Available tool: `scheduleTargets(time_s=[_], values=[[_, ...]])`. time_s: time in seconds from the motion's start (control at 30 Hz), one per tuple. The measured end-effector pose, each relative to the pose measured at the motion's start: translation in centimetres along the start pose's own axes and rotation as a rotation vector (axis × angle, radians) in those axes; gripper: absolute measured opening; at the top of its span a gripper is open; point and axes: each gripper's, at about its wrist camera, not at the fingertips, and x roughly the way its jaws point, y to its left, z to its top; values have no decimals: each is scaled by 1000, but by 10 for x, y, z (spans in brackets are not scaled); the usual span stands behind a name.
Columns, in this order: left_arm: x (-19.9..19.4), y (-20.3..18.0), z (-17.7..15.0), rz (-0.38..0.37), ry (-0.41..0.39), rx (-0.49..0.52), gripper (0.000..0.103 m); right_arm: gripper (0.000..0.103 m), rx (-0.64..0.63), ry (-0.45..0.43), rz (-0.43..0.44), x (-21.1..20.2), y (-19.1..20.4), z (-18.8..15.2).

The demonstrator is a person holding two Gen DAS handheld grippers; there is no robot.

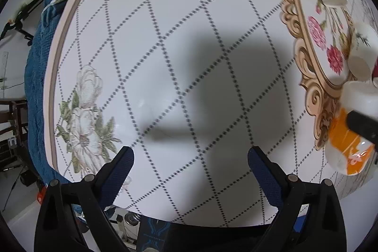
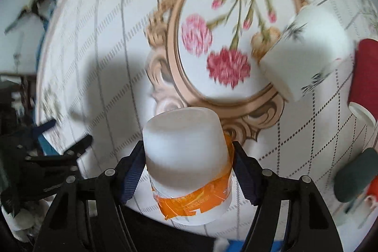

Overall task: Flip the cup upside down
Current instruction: 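Carry the inverted cup with the right gripper over the floral mat, then lower the inverted cup onto the mat and open the right gripper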

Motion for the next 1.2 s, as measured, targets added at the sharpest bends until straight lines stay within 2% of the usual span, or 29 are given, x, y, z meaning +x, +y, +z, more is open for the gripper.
scheduleTargets(time_s=[0.2, 0.3, 0.5, 0.67, 0.77, 0.93, 1.03, 1.1, 1.17, 1.2], values=[[-5, 17, 9, 21, -9, -20, 99, 72, 54, -288, 2, -22, -3, -8], [-6, 21, 14, 34, -11, -11, 99, 72, 53, -394, 8, -19, -2, -11], [-4, 8, 12, 50, -18, 26, 99, 72, 26, -522, 7, -8, 0, -27], [-9, -6, 1, 52, -32, 52, 99, 73, -39, -532, -26, -3, 10, -42], [-13, -11, -5, 62, -50, 70, 99, 74, -16, -493, -25, 0, 9, -50], [-31, -26, -12, 55, -99, 83, 99, 74, -15, -448, -73, 5, 16, -62], [-43, -30, -19, 50, -129, 91, 99, 82, 18, -443, -74, 0, 15, -72], [-52, -31, -25, 48, -151, 98, 99, 83, 53, -446, -70, -7, 12, -80], [-63, -34, -31, 44, -179, 107, 99, 91, 87, -444, -71, -17, 10, -91], [-69, -34, -35, 46, -194, 115, 99, 92, 101, -451, -81, -25, 10, -98]])
